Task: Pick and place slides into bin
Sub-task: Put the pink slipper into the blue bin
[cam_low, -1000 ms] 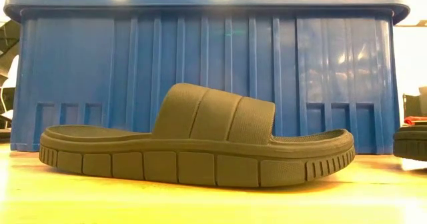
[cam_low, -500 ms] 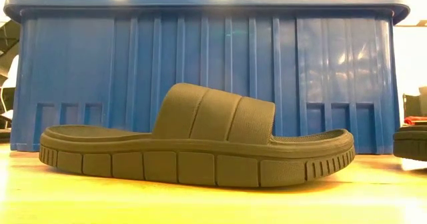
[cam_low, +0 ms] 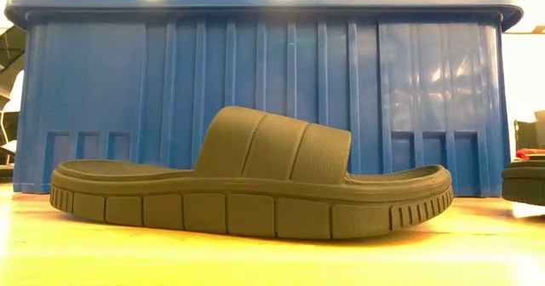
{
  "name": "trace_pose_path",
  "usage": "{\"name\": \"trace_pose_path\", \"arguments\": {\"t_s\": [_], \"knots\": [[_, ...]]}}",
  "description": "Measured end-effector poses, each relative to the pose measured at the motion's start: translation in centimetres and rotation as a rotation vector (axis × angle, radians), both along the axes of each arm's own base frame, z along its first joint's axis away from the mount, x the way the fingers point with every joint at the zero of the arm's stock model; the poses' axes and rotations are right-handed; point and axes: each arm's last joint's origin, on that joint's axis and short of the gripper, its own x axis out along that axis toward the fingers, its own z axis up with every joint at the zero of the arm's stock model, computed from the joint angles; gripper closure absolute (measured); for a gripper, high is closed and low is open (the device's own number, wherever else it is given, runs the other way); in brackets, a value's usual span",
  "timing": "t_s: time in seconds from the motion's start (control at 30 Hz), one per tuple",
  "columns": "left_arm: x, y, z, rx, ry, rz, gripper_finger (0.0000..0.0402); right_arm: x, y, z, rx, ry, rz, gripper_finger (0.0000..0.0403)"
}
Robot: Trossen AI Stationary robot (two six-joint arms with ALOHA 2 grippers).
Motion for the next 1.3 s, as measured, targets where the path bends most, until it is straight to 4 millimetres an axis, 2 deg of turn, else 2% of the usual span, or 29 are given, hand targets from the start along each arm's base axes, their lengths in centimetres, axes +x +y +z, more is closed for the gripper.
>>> {"name": "trace_pose_path", "arguments": {"t_s": [0.37, 0.57, 0.67, 0.8, 0.97, 1.2, 1.3], "knots": [[-0.1, 0.2, 0.1, 0.078, 0.035, 0.066, 0.0266, 0.0, 0.0, -0.1, -0.005, 0.006, 0.0, 0.0394], [-0.5, -0.2, 0.7, 0.071, 0.049, 0.096, 0.0247, -0.4, -0.2, 0.0, -0.004, 0.011, -0.011, 0.0394], [-1.2, -0.9, 1.8, 0.051, 0.062, 0.105, 0.0246, -0.9, -0.3, 0.2, 0.005, 0.009, -0.037, 0.0394], [-2.5, -2.3, 4.4, 0.031, 0.036, 0.126, 0.0246, -1.3, -0.1, 0.3, -0.026, -0.016, -0.036, 0.0394], [-4.7, -4.5, 8.9, -0.01, -0.076, 0.19, 0.0246, -1.8, -0.2, 0.5, -0.031, -0.026, -0.031, 0.0394], [-9.1, -9.6, 16.4, -0.064, -0.338, 0.258, 0.0246, -3.2, 0.5, 0.6, -0.049, -0.072, -0.024, 0.0394], [-11.3, -12.1, 18.7, -0.082, -0.424, 0.305, 0.0246, -3.7, 1.1, 0.2, -0.053, -0.081, -0.018, 0.0394]]}}
